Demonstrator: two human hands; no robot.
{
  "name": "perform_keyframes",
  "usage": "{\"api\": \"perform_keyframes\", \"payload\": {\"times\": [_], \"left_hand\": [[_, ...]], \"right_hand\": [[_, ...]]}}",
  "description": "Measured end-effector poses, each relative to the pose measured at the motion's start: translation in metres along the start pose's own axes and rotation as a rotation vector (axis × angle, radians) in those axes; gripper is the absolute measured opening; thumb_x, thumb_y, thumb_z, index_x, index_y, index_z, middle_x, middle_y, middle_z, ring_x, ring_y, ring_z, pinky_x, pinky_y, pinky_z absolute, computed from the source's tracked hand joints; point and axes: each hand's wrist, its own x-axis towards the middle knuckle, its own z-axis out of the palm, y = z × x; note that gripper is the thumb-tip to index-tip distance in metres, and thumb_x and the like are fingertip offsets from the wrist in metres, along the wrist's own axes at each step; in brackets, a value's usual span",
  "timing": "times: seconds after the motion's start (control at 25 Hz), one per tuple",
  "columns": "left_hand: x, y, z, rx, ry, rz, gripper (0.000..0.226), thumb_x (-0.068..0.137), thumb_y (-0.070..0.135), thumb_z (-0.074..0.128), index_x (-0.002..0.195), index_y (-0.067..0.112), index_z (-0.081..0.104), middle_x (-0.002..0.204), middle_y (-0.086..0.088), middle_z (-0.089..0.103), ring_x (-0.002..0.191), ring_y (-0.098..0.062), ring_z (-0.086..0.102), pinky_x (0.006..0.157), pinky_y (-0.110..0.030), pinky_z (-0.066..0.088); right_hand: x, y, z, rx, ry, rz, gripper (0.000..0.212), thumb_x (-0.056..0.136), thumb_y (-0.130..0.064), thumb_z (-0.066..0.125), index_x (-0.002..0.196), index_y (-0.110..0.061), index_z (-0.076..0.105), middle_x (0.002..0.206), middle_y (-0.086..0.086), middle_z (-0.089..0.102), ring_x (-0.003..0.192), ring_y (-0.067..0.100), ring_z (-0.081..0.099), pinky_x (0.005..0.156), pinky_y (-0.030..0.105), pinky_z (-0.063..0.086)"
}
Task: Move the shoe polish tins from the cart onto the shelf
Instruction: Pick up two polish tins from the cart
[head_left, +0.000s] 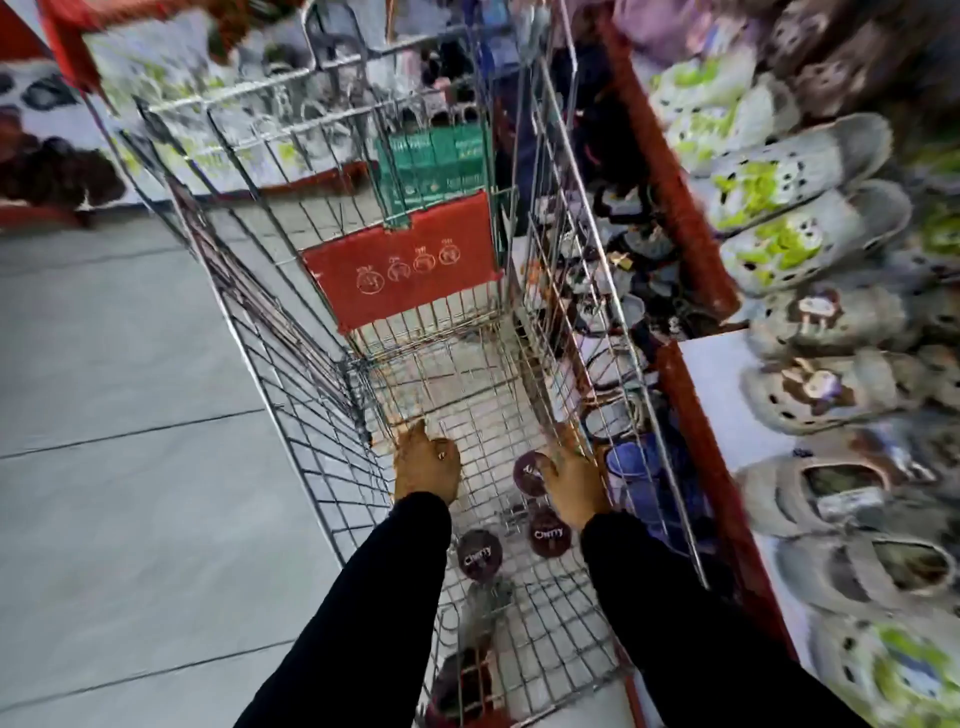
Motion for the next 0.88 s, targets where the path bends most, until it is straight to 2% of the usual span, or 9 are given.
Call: {"api": "perform_keyframes", "payload": {"times": [0.08, 0.16, 0.32, 0.52, 0.6, 0.68, 0.76, 0.84, 0.88], "left_hand": [[0.024, -0.011, 0.019, 0.058, -0.008, -0.053, 0.051, 0.094, 0.024, 0.050, 0.139, 0.001, 0.049, 0.145, -0.022, 0.049, 0.130, -0.037, 0.050, 0.107, -0.042, 0.044], [0.042, -0.026, 0.034, 0.114, -0.001, -0.072, 0.045, 0.093, 0.027, 0.050, 0.130, 0.001, 0.057, 0.142, -0.021, 0.051, 0.130, -0.036, 0.049, 0.105, -0.043, 0.043], [0.064, -0.049, 0.058, 0.187, -0.014, -0.170, 0.062, 0.089, 0.041, 0.055, 0.141, 0.008, 0.043, 0.140, -0.019, 0.047, 0.129, -0.040, 0.047, 0.101, -0.048, 0.043], [0.071, -0.058, 0.066, 0.204, 0.044, -0.128, 0.054, 0.082, 0.035, 0.068, 0.124, 0.005, 0.054, 0.129, -0.020, 0.045, 0.111, -0.043, 0.059, 0.093, -0.046, 0.050], [0.069, -0.055, 0.061, 0.095, 0.031, -0.156, 0.047, 0.084, 0.027, 0.067, 0.121, 0.001, 0.058, 0.130, -0.021, 0.047, 0.108, -0.042, 0.061, 0.094, -0.041, 0.049], [0.063, -0.052, 0.057, -0.027, 0.035, -0.213, 0.040, 0.089, 0.024, 0.062, 0.121, 0.000, 0.062, 0.128, -0.025, 0.058, 0.113, -0.039, 0.061, 0.095, -0.038, 0.048], [0.048, -0.046, 0.053, -0.155, 0.040, -0.283, 0.039, 0.092, 0.026, 0.058, 0.121, 0.001, 0.065, 0.122, -0.025, 0.067, 0.115, -0.038, 0.062, 0.094, -0.037, 0.050], [0.028, -0.040, 0.048, -0.404, -0.009, -0.317, 0.039, 0.095, 0.024, 0.055, 0.123, -0.002, 0.064, 0.114, -0.026, 0.069, 0.106, -0.041, 0.065, 0.079, -0.033, 0.057], [0.016, -0.036, 0.044, -0.555, -0.023, -0.329, 0.038, 0.095, 0.021, 0.056, 0.122, -0.004, 0.061, 0.104, -0.024, 0.070, 0.092, -0.040, 0.067, 0.063, -0.027, 0.058]], "right_hand": [[0.022, 0.012, 0.015, -0.032, 0.009, 0.037, 0.044, 0.100, -0.024, 0.047, 0.138, -0.004, 0.054, 0.134, 0.023, 0.060, 0.120, 0.037, 0.059, 0.095, 0.038, 0.046], [0.039, 0.024, 0.029, -0.043, 0.017, 0.110, 0.048, 0.097, -0.030, 0.051, 0.138, -0.005, 0.055, 0.130, 0.023, 0.062, 0.117, 0.037, 0.060, 0.094, 0.040, 0.046], [0.057, 0.037, 0.054, -0.053, 0.063, 0.155, 0.051, 0.079, -0.038, 0.074, 0.113, -0.002, 0.064, 0.126, 0.022, 0.060, 0.114, 0.035, 0.060, 0.091, 0.036, 0.046], [0.055, 0.045, 0.065, 0.097, 0.145, 0.190, 0.060, 0.064, -0.026, 0.086, 0.112, -0.003, 0.059, 0.120, 0.016, 0.056, 0.108, 0.031, 0.059, 0.091, 0.033, 0.047], [0.050, 0.043, 0.063, 0.190, 0.183, 0.188, 0.054, 0.067, -0.016, 0.085, 0.110, -0.003, 0.056, 0.113, 0.017, 0.062, 0.103, 0.032, 0.062, 0.088, 0.034, 0.049], [0.045, 0.039, 0.060, 0.243, 0.229, 0.189, 0.040, 0.076, -0.008, 0.077, 0.110, -0.002, 0.057, 0.109, 0.019, 0.067, 0.103, 0.033, 0.065, 0.085, 0.034, 0.049], [0.036, 0.032, 0.054, 0.285, 0.251, 0.193, 0.031, 0.085, -0.006, 0.069, 0.113, 0.000, 0.060, 0.113, 0.021, 0.069, 0.106, 0.033, 0.067, 0.086, 0.032, 0.049], [0.021, 0.025, 0.044, 0.411, 0.239, 0.213, 0.035, 0.089, -0.007, 0.066, 0.122, 0.003, 0.058, 0.122, 0.021, 0.067, 0.105, 0.023, 0.071, 0.090, 0.029, 0.054], [0.012, 0.023, 0.038, 0.477, 0.244, 0.215, 0.039, 0.089, -0.008, 0.066, 0.126, 0.002, 0.057, 0.123, 0.020, 0.066, 0.094, 0.006, 0.074, 0.081, 0.021, 0.057]]}}
